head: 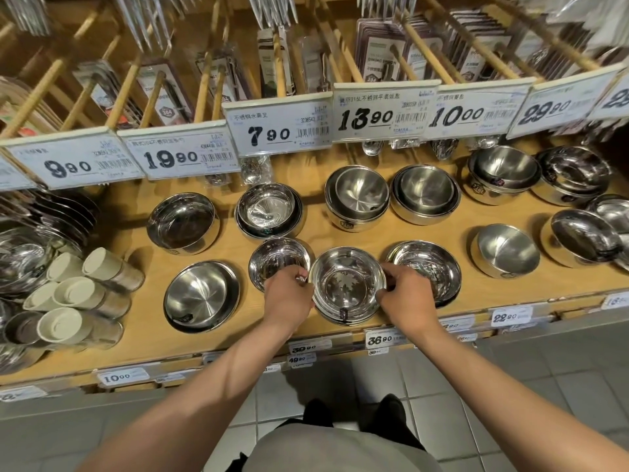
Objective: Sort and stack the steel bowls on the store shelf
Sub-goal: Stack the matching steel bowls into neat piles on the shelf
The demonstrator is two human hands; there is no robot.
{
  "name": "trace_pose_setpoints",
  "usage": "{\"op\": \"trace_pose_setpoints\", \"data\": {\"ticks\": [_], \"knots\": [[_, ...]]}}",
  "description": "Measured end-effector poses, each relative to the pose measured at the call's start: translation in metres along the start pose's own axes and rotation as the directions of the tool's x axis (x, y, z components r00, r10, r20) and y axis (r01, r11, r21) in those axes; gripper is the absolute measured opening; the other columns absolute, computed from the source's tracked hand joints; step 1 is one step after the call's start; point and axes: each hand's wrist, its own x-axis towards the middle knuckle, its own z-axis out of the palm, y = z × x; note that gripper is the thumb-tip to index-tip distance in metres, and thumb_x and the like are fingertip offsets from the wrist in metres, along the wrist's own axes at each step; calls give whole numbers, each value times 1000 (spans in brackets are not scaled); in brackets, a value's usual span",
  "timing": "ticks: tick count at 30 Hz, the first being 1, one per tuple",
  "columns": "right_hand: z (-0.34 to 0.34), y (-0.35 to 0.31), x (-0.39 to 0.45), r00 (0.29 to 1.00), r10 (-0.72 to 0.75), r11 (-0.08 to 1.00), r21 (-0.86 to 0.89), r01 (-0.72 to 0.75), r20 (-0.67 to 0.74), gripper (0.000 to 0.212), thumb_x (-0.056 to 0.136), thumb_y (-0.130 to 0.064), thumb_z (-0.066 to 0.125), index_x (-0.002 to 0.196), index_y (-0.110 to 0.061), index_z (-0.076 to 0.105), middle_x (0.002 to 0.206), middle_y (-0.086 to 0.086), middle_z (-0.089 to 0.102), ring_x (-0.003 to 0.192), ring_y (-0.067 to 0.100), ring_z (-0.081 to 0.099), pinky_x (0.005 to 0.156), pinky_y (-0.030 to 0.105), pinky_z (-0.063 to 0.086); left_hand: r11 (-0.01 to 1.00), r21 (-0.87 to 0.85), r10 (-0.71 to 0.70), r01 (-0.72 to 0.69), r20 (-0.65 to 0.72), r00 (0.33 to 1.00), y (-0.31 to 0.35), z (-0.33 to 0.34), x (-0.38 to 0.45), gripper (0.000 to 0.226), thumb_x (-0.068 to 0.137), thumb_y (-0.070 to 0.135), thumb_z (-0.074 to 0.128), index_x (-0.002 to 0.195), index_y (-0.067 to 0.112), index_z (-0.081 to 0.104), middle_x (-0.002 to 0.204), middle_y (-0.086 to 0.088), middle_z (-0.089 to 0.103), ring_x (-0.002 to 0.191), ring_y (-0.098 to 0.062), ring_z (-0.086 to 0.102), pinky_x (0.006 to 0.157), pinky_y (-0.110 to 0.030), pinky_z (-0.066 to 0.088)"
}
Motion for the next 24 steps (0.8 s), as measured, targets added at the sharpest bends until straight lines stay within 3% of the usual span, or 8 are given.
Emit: {"op": "trace_pose_setpoints", "data": {"ticks": [4, 8, 11, 14, 17, 19, 22, 24], "knots": [[1, 0, -1, 1000, -1, 1000, 2, 1, -13, 54, 84, 0, 70, 136, -10, 64, 118, 13, 72, 104, 26, 67, 94, 30, 53, 1000, -5, 3, -3, -8, 1000, -1, 2, 0, 26, 91, 10, 63, 116, 14, 68, 95, -6, 74, 117, -36, 59, 94, -50, 55], [2, 1, -4, 1000, -17, 1000, -12, 17, -22, 52, 84, 1, 70, 135, -8, 64, 123, 15, 67, 109, 30, 65, 91, 22, 44, 998, 54, 37, -36, -20, 999, -1, 3, -1, 31, 87, 11, 68, 119, 12, 67, 77, -2, 73, 105, -31, 65, 97, -41, 50], [4, 1, -6, 999, -36, 999, -20, 35, -37, 49, 83, 2, 70, 131, -8, 65, 121, 18, 65, 110, 33, 63, 87, 20, 37, 982, 170, 91, -85, -27, 996, 3, 1, -5, 34, 82, 7, 72, 114, 15, 67, 66, 4, 68, 74, -12, 64, 71, -16, 40], [4, 0, -8, 998, -44, 999, -28, 43, -46, 50, 81, 4, 70, 130, -7, 65, 121, 19, 65, 110, 33, 62, 87, 20, 37, 971, 219, 100, -97, -3, 995, 9, -1, -5, 31, 78, 3, 72, 107, 13, 67, 70, -2, 70, 60, -8, 58, 60, -21, 45], [1, -4, -5, 998, -47, 998, -34, 46, -39, 46, 79, 5, 68, 125, -6, 69, 115, 16, 70, 105, 32, 65, 86, 24, 45, 955, 281, 95, -92, 2, 995, 18, -3, -6, 21, 76, 5, 73, 94, 12, 66, 75, 1, 67, 66, -10, 58, 54, -24, 41], [-1, -7, -1, 999, -32, 999, -31, 32, -24, 41, 79, 6, 64, 117, -7, 73, 104, 14, 75, 96, 31, 69, 81, 29, 54, 948, 306, 96, -87, -14, 995, 22, -3, -8, 20, 76, 6, 73, 87, 15, 60, 77, 6, 58, 72, -10, 53, 51, -19, 32], [-2, -6, 4, 1000, -2, 999, -38, 1, -16, 39, 81, 4, 63, 116, -10, 74, 100, 13, 76, 93, 30, 69, 78, 29, 54, 946, 313, 101, -85, -34, 994, 21, 1, -8, 24, 78, 10, 74, 91, 18, 56, 89, 7, 51, 87, -11, 43, 59, -19, 29], [-3, -5, 5, 1000, -2, 999, -41, 1, -12, 38, 83, 2, 64, 117, -12, 74, 101, 12, 76, 94, 28, 69, 78, 26, 51, 948, 307, 103, -85, -41, 994, 19, 3, -8, 24, 79, 11, 74, 93, 18, 56, 93, 8, 48, 84, -6, 39, 58, -17, 26]]}}
